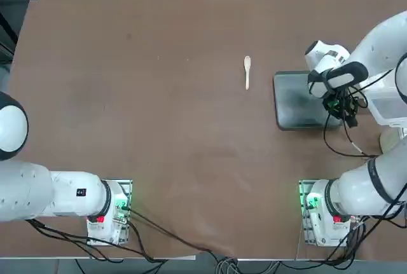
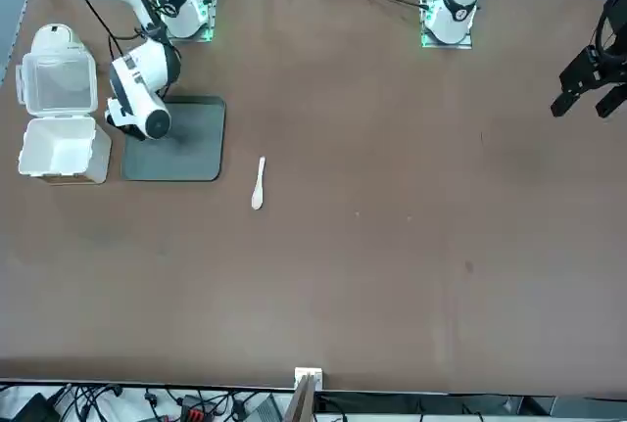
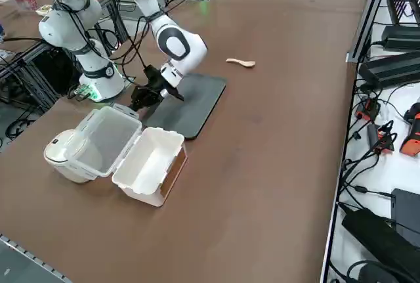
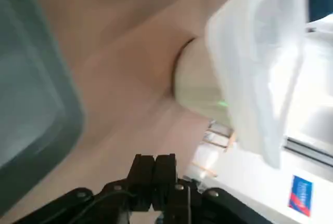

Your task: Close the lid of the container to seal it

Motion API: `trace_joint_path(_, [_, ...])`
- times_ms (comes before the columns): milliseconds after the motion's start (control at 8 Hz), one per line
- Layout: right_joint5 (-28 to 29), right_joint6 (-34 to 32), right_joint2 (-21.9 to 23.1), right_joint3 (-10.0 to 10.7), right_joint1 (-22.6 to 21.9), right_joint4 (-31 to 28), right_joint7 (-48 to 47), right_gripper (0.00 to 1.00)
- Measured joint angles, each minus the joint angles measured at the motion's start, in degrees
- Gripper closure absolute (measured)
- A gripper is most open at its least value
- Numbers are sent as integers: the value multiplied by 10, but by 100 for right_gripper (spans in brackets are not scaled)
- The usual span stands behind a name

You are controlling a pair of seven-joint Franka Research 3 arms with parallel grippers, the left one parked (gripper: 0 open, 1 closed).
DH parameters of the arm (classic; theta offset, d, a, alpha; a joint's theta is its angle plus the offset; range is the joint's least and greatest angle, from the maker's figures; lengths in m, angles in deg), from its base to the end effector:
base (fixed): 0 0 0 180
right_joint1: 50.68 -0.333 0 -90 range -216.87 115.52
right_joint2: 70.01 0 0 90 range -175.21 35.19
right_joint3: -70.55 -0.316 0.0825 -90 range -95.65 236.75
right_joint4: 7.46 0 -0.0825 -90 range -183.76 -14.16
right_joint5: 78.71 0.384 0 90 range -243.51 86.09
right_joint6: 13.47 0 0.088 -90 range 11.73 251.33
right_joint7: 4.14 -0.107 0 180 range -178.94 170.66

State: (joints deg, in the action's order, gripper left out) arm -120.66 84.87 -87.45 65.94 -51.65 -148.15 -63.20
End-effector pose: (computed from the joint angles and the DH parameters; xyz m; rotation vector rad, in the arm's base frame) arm 0.3710 -0.0235 0.1620 2.0233 -0.4023 -0.6022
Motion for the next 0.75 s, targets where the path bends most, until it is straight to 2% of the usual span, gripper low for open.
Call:
trace_joint_path(500, [-60,-29,-2,2,0,-2,-42,98])
trace_joint_path(750, [-95,-30,-25,2,0,-13,-102,98])
